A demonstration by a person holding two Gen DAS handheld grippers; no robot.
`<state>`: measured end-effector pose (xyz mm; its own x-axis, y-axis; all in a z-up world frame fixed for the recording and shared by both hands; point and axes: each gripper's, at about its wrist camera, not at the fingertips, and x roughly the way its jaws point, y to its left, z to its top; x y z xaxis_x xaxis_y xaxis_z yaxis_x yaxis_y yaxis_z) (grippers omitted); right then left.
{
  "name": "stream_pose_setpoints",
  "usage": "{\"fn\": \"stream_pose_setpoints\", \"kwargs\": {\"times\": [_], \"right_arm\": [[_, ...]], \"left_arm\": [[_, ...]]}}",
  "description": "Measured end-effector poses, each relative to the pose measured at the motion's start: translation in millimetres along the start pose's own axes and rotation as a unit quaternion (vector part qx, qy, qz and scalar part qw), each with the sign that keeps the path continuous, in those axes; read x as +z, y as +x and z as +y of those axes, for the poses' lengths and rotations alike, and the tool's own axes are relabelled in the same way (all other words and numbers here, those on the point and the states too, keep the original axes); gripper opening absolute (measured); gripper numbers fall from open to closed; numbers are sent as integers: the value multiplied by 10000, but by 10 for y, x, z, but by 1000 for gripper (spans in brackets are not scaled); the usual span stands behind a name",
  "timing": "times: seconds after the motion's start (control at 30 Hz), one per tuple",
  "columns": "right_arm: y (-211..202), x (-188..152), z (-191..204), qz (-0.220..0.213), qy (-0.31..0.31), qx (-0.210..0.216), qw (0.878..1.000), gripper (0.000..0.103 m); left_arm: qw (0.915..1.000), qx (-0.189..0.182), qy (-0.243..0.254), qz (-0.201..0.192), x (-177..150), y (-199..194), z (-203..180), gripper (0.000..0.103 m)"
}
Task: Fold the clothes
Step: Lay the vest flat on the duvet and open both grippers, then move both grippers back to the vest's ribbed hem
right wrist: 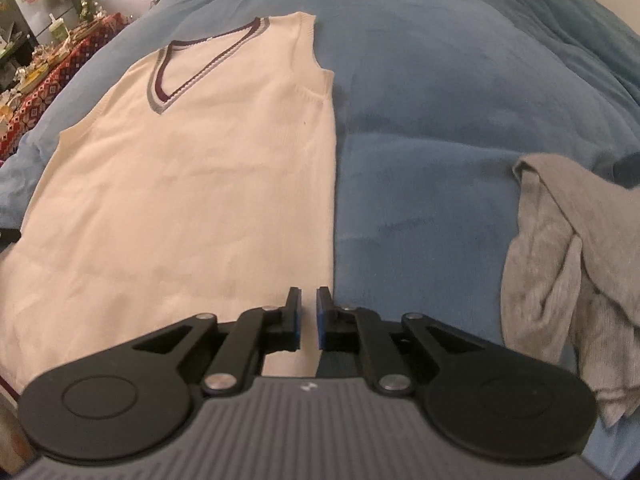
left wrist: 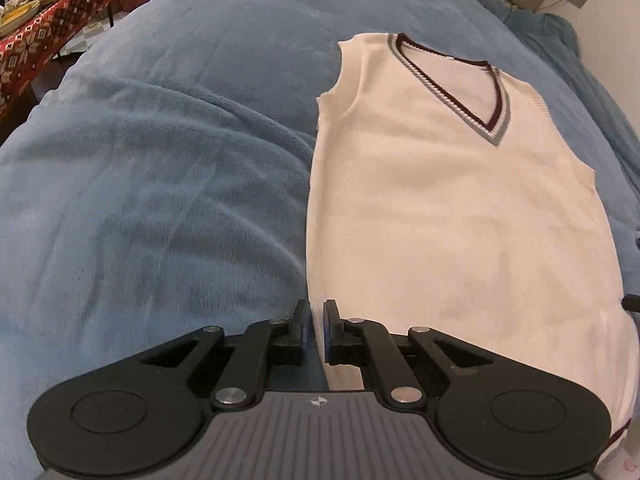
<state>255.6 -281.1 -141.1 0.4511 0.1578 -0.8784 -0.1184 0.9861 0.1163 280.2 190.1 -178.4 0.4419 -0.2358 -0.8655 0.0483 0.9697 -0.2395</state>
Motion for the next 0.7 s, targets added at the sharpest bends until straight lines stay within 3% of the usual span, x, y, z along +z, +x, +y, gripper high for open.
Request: {"fn": "stream_pose_setpoints", "kwargs": {"times": [0.3,0.53,0.7], "right_arm": [[16,-345,84,-665,94,-224,9975,11],[-195,-973,105,-898,552,-136,9943,11],[-385,-1382,113,-1116,854,83,9900,12]], "left_arm": [[9977,95,309,-592,-345,-158,-59,7],[9957,177,66,-905,-854,-486,-201,8],[9931,250,263,-1111,-1240,-702,-342,9]]}}
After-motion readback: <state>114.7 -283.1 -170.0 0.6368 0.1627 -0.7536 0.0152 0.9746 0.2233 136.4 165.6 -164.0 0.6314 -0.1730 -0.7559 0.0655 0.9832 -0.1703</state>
